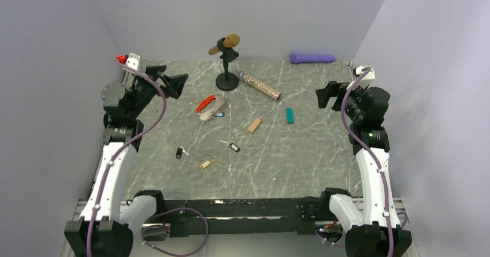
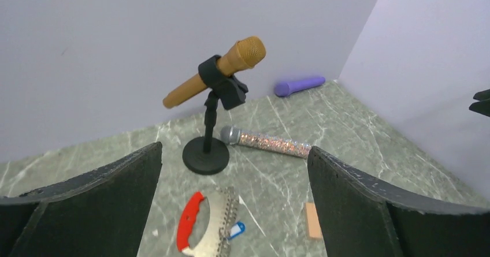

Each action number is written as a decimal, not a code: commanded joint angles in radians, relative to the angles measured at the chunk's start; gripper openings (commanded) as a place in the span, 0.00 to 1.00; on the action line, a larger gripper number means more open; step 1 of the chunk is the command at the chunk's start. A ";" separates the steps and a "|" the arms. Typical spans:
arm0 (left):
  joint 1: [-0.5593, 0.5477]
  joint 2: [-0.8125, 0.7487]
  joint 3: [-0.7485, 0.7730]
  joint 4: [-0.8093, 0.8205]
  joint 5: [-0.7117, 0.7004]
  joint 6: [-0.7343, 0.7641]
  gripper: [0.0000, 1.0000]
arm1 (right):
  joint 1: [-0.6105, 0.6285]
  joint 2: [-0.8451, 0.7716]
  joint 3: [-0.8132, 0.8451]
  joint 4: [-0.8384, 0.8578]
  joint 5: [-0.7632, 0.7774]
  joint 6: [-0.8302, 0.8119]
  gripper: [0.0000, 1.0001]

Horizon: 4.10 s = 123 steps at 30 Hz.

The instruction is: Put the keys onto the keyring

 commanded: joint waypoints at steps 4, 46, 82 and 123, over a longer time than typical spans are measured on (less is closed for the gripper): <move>0.020 -0.207 -0.096 -0.317 -0.139 0.026 0.99 | -0.003 0.003 0.021 -0.011 -0.061 0.038 1.00; -0.320 0.504 0.284 -0.784 -0.370 0.143 0.83 | -0.001 0.246 -0.060 -0.151 -0.648 -0.421 1.00; -0.329 0.140 0.033 -0.664 -0.365 0.159 0.73 | 0.462 0.409 0.004 -0.798 -0.765 -1.662 0.99; -0.155 -0.307 -0.215 -0.711 -0.752 0.176 0.99 | 1.005 1.108 0.497 -0.331 -0.077 -1.139 0.31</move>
